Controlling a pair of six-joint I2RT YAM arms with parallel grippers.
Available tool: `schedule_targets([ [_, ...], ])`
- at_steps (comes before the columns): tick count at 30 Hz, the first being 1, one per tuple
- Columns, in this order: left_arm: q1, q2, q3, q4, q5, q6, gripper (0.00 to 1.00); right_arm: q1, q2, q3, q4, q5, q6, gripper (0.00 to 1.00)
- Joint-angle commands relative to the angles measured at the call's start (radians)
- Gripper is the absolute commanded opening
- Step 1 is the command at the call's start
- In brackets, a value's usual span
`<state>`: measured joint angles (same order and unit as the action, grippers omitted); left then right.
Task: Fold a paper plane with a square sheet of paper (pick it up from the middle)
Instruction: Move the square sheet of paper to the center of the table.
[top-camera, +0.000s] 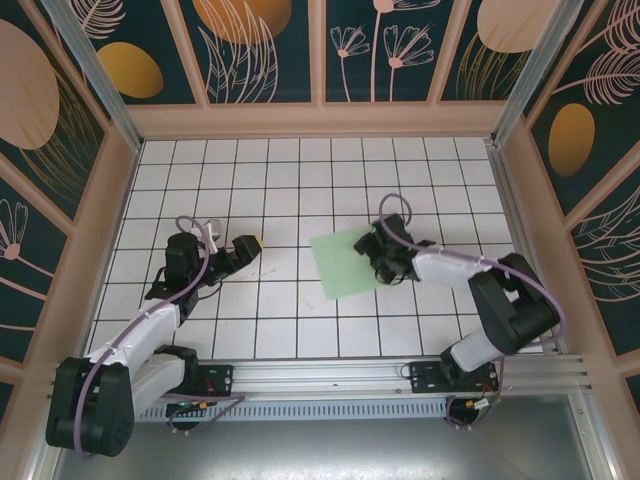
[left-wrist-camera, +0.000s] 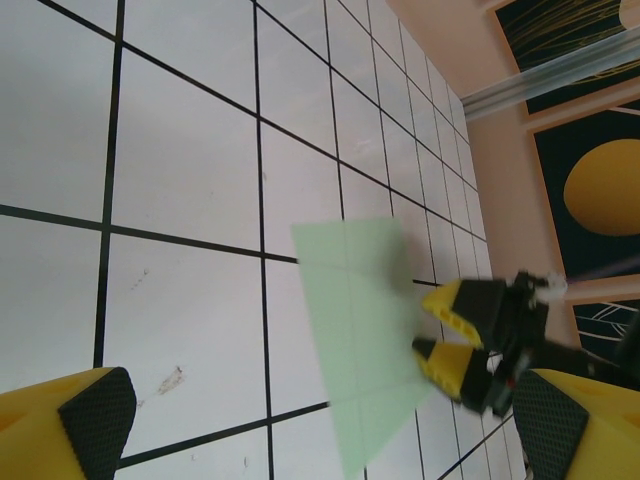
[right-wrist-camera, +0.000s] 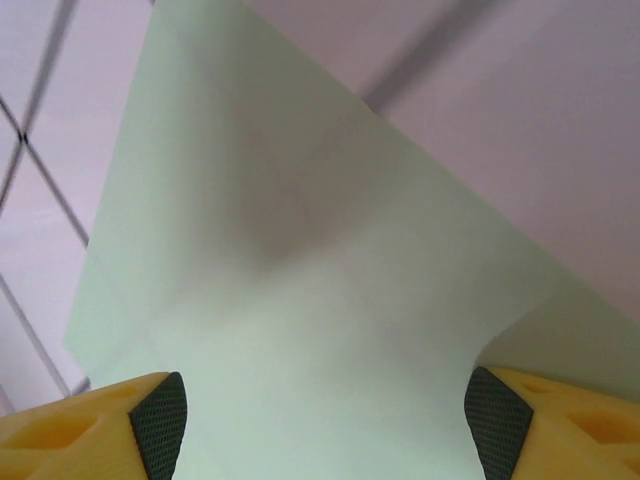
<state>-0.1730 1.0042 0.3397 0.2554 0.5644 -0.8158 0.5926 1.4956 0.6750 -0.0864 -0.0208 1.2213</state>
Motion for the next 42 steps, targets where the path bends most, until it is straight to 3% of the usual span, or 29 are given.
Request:
schedule_targets([
  [1,-0.01,0.002,0.037,-0.02,-0.005,0.016,0.99,0.081,-0.071,-0.029,-0.077,0.053,0.257,0.78],
  [5,-0.013,0.005,0.038,-0.018,0.007,0.021,0.99,0.095,-0.109,0.105,-0.107,0.086,-0.142,0.77],
  [8,-0.023,0.014,0.042,-0.01,0.015,0.018,0.99,0.099,-0.05,0.205,-0.156,0.015,-0.468,0.75],
  [11,-0.032,0.016,0.045,-0.014,0.019,0.017,0.99,0.112,0.035,0.276,-0.222,-0.063,-0.632,0.73],
  [14,-0.04,0.008,0.041,-0.006,0.014,0.009,0.99,0.124,0.098,0.3,-0.225,-0.12,-0.7,0.73],
  [18,-0.044,0.009,0.031,0.011,0.011,-0.004,0.99,0.125,0.18,0.315,-0.181,-0.174,-0.715,0.73],
  [24,-0.044,0.0,0.029,-0.012,0.007,0.001,0.99,0.125,0.28,0.313,-0.122,-0.133,-0.627,0.73],
  [30,-0.044,-0.01,0.021,-0.017,-0.001,0.001,0.99,0.126,0.343,0.269,-0.116,-0.023,-0.274,0.72],
  [35,-0.044,-0.003,0.02,-0.012,-0.005,0.001,0.99,0.161,0.31,0.192,-0.022,0.02,0.018,0.7],
  [37,-0.044,0.005,0.025,-0.011,-0.001,0.003,0.99,0.174,0.296,0.215,-0.028,0.046,0.028,0.7],
  [42,-0.044,0.025,0.035,-0.009,0.015,0.016,0.99,0.178,0.322,0.365,-0.146,0.082,-0.249,0.71],
])
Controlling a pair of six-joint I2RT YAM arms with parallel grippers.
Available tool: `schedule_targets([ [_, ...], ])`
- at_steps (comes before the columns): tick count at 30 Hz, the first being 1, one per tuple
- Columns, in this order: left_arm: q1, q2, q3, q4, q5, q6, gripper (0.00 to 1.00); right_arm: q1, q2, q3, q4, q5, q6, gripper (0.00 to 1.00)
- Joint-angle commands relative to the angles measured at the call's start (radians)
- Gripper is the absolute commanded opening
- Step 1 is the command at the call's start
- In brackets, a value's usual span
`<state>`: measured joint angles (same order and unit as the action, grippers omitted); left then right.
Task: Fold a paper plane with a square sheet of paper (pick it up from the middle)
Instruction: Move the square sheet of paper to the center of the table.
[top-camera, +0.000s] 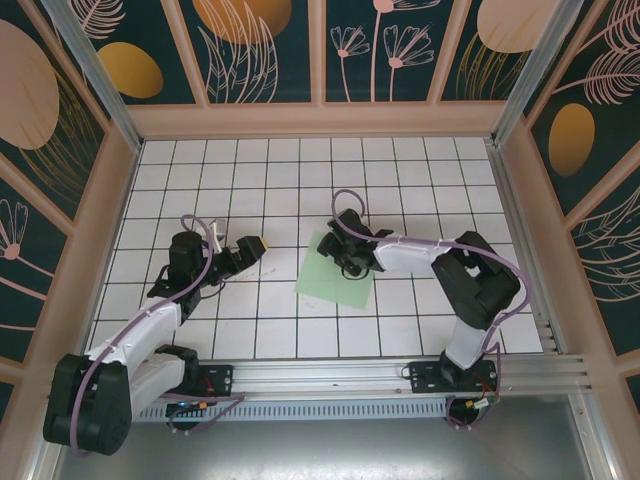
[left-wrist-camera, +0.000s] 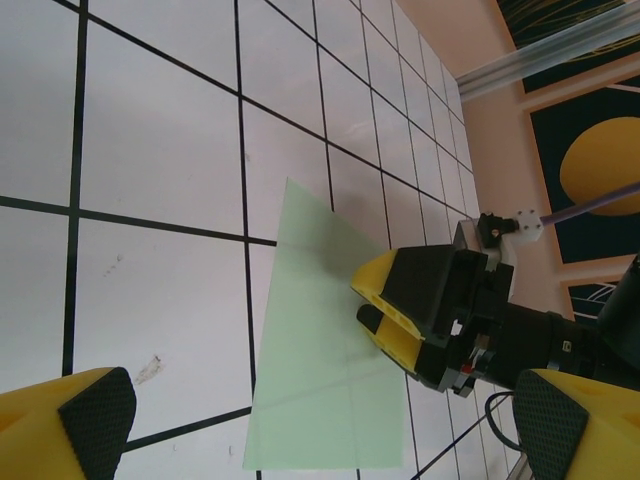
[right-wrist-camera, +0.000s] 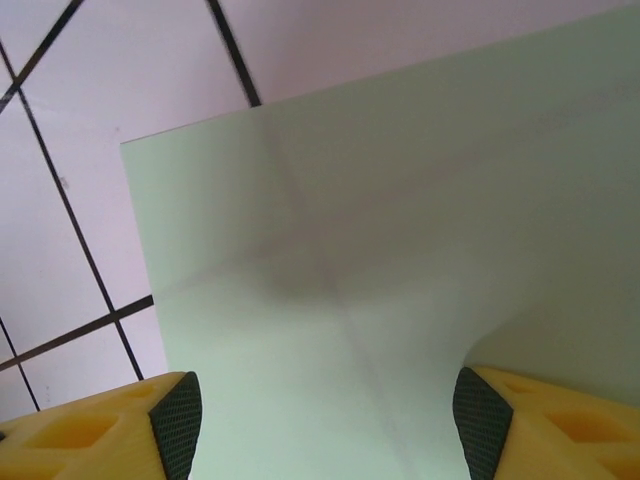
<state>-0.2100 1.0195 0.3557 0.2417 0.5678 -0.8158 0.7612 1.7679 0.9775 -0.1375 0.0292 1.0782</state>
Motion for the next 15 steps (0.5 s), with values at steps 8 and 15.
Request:
schedule_targets([
  [8,-0.007,0.027,0.023,0.015,0.015,0.017,0.99,0.006,0.177,0.145,-0.162,-0.066,-0.411,0.71],
  [15,-0.008,0.034,0.026,0.028,0.029,0.025,0.99,-0.002,0.186,0.185,-0.157,-0.091,-0.654,0.71],
])
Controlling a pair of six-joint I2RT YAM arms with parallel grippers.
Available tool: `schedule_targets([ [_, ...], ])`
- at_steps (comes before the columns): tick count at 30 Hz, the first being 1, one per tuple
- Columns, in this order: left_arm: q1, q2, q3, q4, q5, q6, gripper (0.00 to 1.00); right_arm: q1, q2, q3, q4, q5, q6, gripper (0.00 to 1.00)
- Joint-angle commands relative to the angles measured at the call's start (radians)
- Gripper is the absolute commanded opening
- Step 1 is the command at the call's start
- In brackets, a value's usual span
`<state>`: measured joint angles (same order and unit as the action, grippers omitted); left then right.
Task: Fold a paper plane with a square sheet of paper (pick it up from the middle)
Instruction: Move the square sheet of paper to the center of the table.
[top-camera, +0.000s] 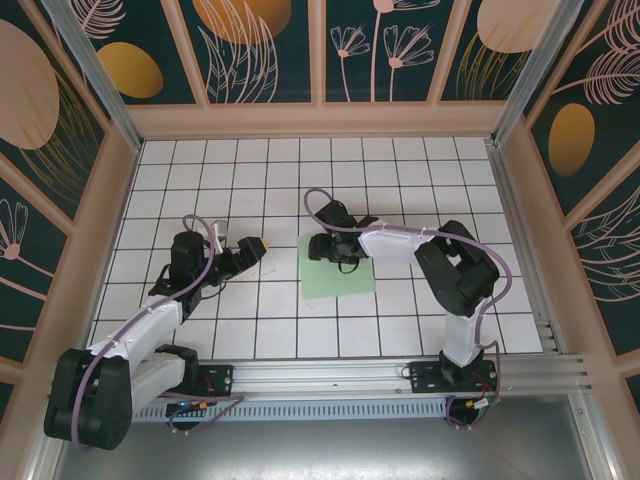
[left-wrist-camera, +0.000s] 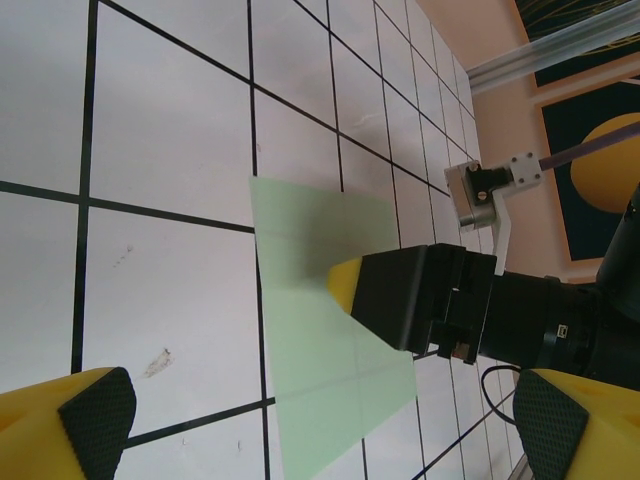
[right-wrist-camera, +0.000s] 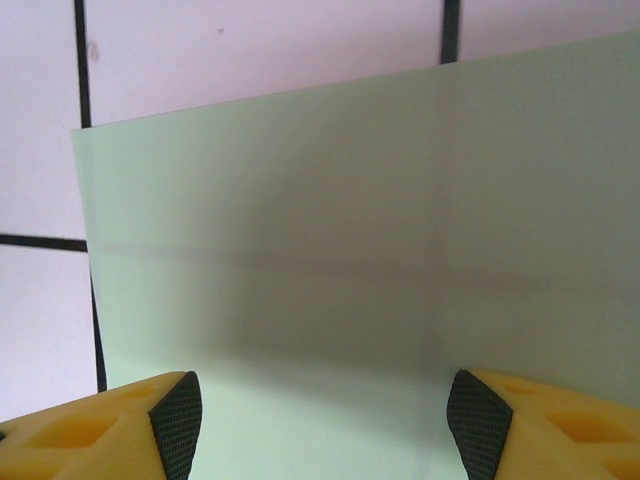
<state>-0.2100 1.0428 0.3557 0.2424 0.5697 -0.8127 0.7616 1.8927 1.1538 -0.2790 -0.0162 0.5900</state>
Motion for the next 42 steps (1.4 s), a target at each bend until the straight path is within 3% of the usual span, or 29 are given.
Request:
schedule_targets([
  [1,-0.009,0.016,0.026,0.026,0.027,0.021,0.99,-0.006,0.066,0.027,-0.034,-0.035,-0.181,0.71],
  [5,-0.009,0.028,0.032,0.023,0.03,0.023,0.99,-0.017,0.065,0.127,-0.13,-0.025,-0.134,0.74],
  [10,-0.01,0.033,0.032,0.034,0.024,0.012,0.99,-0.022,0.001,0.119,-0.133,0.044,-0.018,0.76],
  [15,-0.011,0.043,0.043,0.03,0.033,0.016,0.99,-0.069,0.001,0.046,-0.036,-0.051,0.023,0.76],
  [20,-0.012,0.039,0.045,0.033,0.033,0.015,0.99,-0.086,0.029,0.024,-0.024,-0.046,0.089,0.74],
  [23,-0.017,0.039,0.046,0.034,0.032,0.012,0.99,-0.095,0.039,0.0,-0.062,0.003,0.239,0.74],
  [27,-0.024,0.048,0.048,0.041,0.027,0.003,0.99,-0.084,-0.013,-0.123,0.04,0.004,0.497,0.72],
  [30,-0.025,0.051,0.049,0.038,0.027,0.001,0.99,-0.062,-0.034,-0.127,0.033,0.049,0.578,0.72],
  [34,-0.026,0.044,0.05,0.03,0.032,0.01,0.99,-0.048,-0.046,-0.092,0.013,0.079,0.546,0.72],
  [42,-0.026,0.049,0.046,0.043,0.033,0.014,0.99,-0.024,-0.07,0.09,-0.155,0.139,0.199,0.84],
])
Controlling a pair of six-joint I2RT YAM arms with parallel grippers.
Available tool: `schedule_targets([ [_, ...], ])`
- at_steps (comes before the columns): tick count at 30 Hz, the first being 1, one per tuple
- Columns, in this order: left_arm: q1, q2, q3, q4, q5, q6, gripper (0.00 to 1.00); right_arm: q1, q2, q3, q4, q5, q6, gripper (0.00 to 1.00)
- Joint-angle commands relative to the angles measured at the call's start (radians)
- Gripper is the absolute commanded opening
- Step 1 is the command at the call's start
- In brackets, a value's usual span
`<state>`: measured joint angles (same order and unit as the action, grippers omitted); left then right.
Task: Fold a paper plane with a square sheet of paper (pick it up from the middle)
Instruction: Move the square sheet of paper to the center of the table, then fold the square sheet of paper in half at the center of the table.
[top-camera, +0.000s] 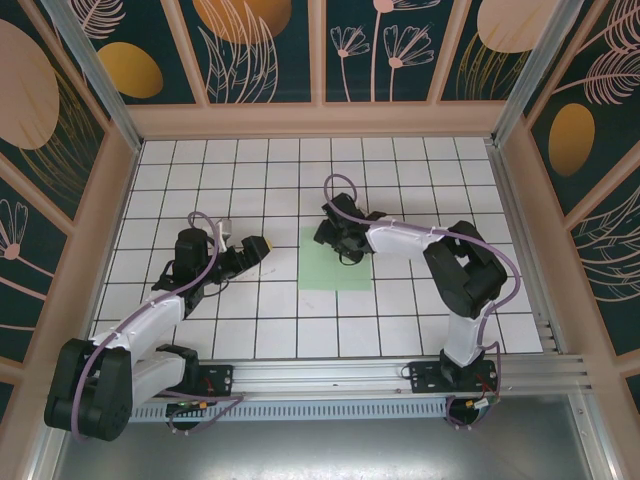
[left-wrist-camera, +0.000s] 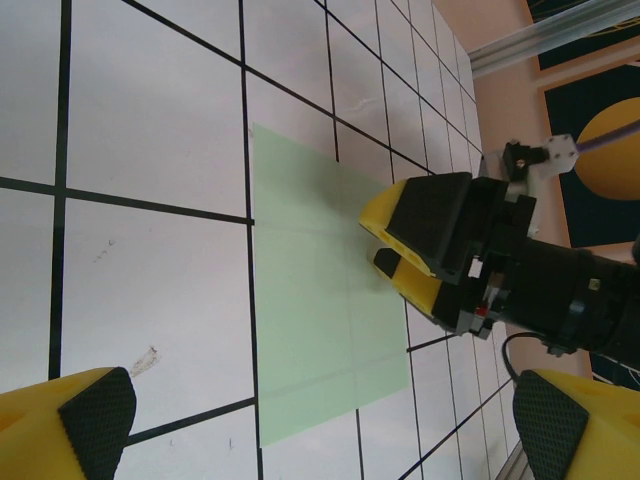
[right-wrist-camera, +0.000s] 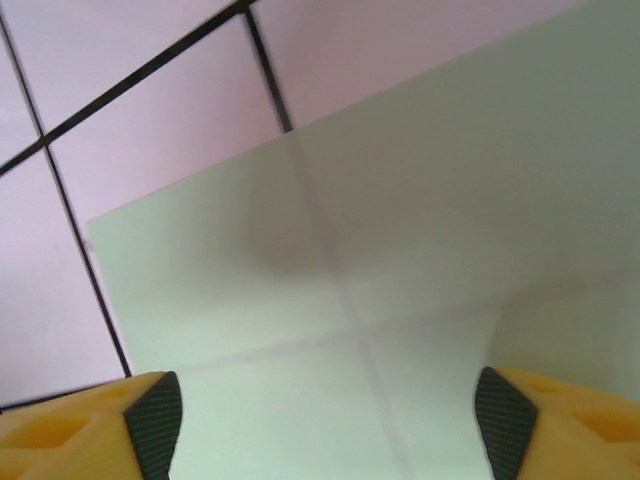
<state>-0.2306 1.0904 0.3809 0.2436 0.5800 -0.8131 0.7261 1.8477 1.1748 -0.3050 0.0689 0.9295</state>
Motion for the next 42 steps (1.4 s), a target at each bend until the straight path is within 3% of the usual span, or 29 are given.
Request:
schedule_targets([
  [1,-0.009,0.006,0.023,0.046,0.021,0.014,0.99,0.011,-0.022,0.077,-0.15,0.057,-0.166,0.85],
  [3,-0.021,0.021,0.033,0.037,0.008,0.024,0.99,0.013,-0.011,0.1,-0.209,0.067,-0.201,0.94],
  [6,-0.051,0.054,0.057,0.013,-0.023,0.039,0.99,0.019,0.012,0.129,-0.284,0.099,-0.216,0.99],
  [16,-0.172,0.191,0.136,-0.014,-0.105,0.048,0.99,0.062,0.118,0.198,-0.324,0.053,-0.226,0.99],
  [42,-0.173,0.193,0.133,-0.046,-0.147,0.054,0.99,0.086,0.252,0.163,-0.356,0.052,-0.221,0.95],
])
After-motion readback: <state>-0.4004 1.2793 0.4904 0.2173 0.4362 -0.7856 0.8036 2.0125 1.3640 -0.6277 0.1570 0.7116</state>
